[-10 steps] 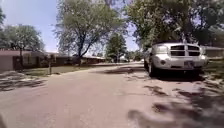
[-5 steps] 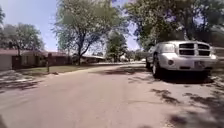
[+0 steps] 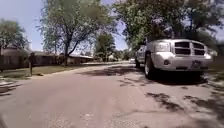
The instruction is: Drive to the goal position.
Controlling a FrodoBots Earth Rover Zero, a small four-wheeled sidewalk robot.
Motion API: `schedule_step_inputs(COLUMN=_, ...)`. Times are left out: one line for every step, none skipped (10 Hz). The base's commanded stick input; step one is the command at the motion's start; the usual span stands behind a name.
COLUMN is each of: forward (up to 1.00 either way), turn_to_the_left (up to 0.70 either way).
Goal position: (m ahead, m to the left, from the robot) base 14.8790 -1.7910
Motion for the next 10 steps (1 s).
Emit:
schedule_step_inputs(forward=0.7, turn_to_the_left=0.0)
schedule_step_inputs(forward=0.7, turn_to_the_left=0.0)
schedule_step_inputs(forward=0.7, turn_to_the_left=0.0)
schedule_step_inputs(forward=0.7, turn_to_the_left=0.0)
schedule_step_inputs(forward=0.7, turn_to_the_left=0.0)
schedule_step_inputs(forward=0.7, turn_to_the_left=0.0)
schedule_step_inputs(forward=0.7, turn_to_the_left=0.0)
schedule_step_inputs(forward=0.7, turn_to_the_left=0.0)
schedule_step_inputs(forward=0.7, turn_to_the_left=0.0)
schedule_step_inputs(forward=0.7, turn_to_the_left=0.0)
